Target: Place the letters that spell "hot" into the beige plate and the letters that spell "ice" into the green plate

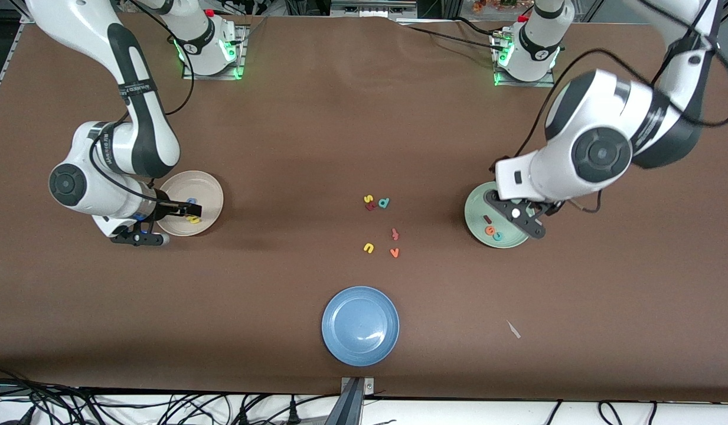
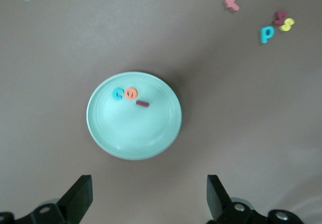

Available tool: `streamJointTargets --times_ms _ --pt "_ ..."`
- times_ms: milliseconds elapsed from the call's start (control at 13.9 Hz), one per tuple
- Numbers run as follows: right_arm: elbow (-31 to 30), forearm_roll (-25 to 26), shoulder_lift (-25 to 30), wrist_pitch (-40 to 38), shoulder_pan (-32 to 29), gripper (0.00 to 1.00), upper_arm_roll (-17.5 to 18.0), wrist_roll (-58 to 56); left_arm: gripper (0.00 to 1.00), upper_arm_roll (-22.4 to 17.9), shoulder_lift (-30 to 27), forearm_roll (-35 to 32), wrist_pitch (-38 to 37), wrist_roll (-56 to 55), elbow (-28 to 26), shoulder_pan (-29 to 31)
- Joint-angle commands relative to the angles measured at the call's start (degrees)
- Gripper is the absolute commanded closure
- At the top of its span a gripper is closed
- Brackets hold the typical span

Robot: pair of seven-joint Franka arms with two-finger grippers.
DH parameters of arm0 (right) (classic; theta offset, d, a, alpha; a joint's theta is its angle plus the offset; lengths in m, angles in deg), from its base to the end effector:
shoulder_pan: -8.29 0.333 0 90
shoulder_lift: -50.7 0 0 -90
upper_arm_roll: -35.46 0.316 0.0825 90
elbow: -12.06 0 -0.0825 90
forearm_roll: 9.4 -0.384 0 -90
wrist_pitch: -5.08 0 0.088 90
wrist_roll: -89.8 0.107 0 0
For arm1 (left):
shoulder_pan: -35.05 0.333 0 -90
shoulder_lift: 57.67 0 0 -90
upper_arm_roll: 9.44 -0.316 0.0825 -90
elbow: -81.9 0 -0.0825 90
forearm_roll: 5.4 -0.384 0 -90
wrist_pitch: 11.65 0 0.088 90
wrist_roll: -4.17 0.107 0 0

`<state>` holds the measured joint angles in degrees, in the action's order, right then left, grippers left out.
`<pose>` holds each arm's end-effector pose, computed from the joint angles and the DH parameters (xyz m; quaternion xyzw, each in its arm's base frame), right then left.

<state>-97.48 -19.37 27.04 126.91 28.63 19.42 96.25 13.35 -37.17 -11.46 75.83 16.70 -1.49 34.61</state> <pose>0.6024 0.0600 0.2731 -0.9939 0.0649 0.0895 0.0048 0.5973 -0.2068 0.4745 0.9430 -0.3064 -0.1299 0.0042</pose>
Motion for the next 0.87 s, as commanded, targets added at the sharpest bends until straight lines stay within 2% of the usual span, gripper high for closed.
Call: streamJointTargets --times_ms 0,72,216,361,577,721,793 --pt "3.1 10.2 0.5 -4.7 -1.0 0.0 4.7 14.6 0.0 0.6 -2.2 -0.2 -5.8 -4.1 3.0 0.2" --pt "5.7 12.0 0.2 -7.9 -1.4 0.0 5.2 16.4 0.0 0.5 -3.8 0.0 -6.4 -4.3 3.0 0.4" --pt "9.3 12.4 2.0 -13.5 -4.3 0.0 6.8 16.0 0.0 -0.2 -6.3 2.6 -7.5 -4.3 2.9 1.2" --pt "9.3 13.1 5.6 -15.3 -9.0 0.0 10.0 14.0 0.0 -5.0 -10.1 4.8 -7.5 -4.2 1.1 -0.4" --pt "8.9 15.0 10.0 -16.2 -11.5 0.0 10.1 4.2 0.0 -11.9 -14.1 4.6 -5.8 -4.3 -1.5 -4.5" --pt "8.9 15.1 12.8 -18.6 -13.0 0.0 10.1 -1.3 0.0 -19.5 -18.8 4.7 2.0 -4.3 -7.2 -8.7" --pt "8.9 15.1 14.4 -20.0 -13.7 0.0 10.2 -3.2 0.0 -21.1 -20.9 4.7 6.0 -4.1 -10.4 -9.1"
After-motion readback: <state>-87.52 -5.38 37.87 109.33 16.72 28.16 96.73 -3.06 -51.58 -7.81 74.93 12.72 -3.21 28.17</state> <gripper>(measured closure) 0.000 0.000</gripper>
